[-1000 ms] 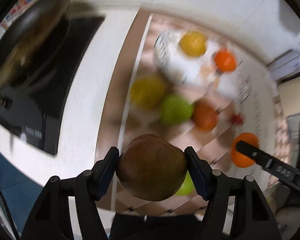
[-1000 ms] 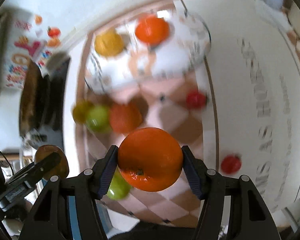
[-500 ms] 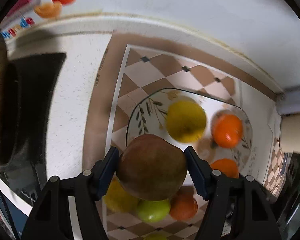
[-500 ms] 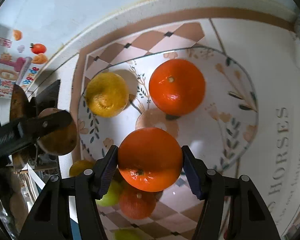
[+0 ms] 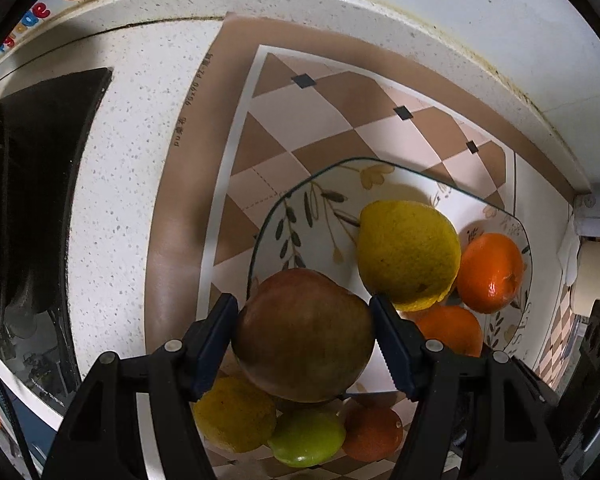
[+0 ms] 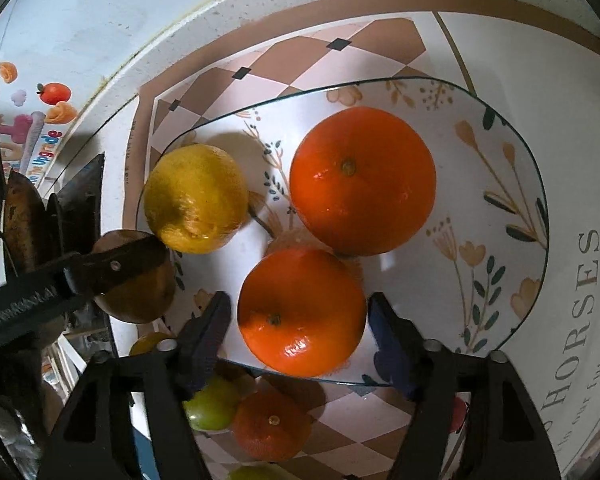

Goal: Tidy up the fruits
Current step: 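Place the brown pear on the plate with the left tool while the right tool places the orange, then lift both tools away from the plate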

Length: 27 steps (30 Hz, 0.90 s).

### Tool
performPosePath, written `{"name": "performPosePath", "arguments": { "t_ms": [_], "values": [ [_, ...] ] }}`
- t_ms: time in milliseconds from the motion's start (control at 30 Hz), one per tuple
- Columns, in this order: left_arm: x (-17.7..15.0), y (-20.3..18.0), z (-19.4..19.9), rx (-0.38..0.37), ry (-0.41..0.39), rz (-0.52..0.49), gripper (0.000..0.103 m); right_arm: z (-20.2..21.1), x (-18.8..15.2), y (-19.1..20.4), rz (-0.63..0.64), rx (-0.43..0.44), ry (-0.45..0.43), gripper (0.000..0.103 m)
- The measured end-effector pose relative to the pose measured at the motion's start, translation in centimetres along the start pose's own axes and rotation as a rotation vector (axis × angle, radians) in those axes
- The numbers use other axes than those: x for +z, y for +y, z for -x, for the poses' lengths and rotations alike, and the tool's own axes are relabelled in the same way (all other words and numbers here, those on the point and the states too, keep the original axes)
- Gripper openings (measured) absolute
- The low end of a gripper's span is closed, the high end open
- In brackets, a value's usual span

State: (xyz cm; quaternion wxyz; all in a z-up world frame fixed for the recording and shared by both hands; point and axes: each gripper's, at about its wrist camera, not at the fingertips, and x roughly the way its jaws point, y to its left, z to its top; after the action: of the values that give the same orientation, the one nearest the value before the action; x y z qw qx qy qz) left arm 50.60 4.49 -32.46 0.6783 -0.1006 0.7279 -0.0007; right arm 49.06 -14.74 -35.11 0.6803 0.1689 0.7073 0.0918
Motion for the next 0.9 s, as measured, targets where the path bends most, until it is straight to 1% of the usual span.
{"name": "performPosePath", "arguments": {
  "t_ms": [33, 67, 100, 167, 200, 233, 267, 400, 533, 733, 900],
  "values": [
    [0.0, -0.2, -0.2, 0.003, -0.001, -0.004, 0.066, 0.2, 0.0, 0.2, 0.007, -0.005, -0.002, 0.079],
    [0.3, -0.5, -0.6, 0.004, -0.003, -0.007, 0.069, 0.3, 0.0, 0.4, 0.015, -0.012, -0.004, 0.079],
    [0.1, -0.5, -0.6, 0.001, -0.004, -0.009, 0.077, 0.5, 0.0, 0.5, 0.02, -0.019, -0.003, 0.079],
    [0.0, -0.8, -0.5, -0.004, -0.008, -0.02, 0.081, 0.8, -0.2, 0.5, 0.028, -0.034, -0.002, 0.083],
    [-0.2, -0.9, -0.4, -0.004, -0.008, -0.022, 0.087, 1.1, -0.3, 0.5, 0.032, -0.047, -0.006, 0.088],
    [-0.3, -0.9, -0.3, -0.002, -0.009, -0.022, 0.087, 1.4, -0.5, 0.4, 0.034, -0.056, -0.012, 0.092],
    [-0.5, -0.9, -0.1, 0.004, -0.013, -0.022, 0.087, 1.7, -0.7, 0.3, 0.035, -0.066, -0.018, 0.093],
    [-1.6, -0.6, 1.1, 0.022, -0.04, -0.032, 0.087, 3.3, -1.6, -0.1, 0.04, -0.123, -0.047, 0.095],
    [-3.2, -0.4, 2.8, 0.044, -0.093, -0.051, 0.087, 5.0, -3.0, -0.5, 0.045, -0.194, -0.096, 0.096],
    [-6.8, -0.9, 5.6, 0.09, -0.19, -0.096, 0.087, 7.7, -5.5, -0.4, 0.05, -0.224, -0.154, 0.096],
    [-10.1, -0.8, 7.8, 0.107, -0.255, -0.126, 0.087, 10.3, -8.0, -0.2, 0.047, -0.239, -0.211, 0.096]
  ]
}}
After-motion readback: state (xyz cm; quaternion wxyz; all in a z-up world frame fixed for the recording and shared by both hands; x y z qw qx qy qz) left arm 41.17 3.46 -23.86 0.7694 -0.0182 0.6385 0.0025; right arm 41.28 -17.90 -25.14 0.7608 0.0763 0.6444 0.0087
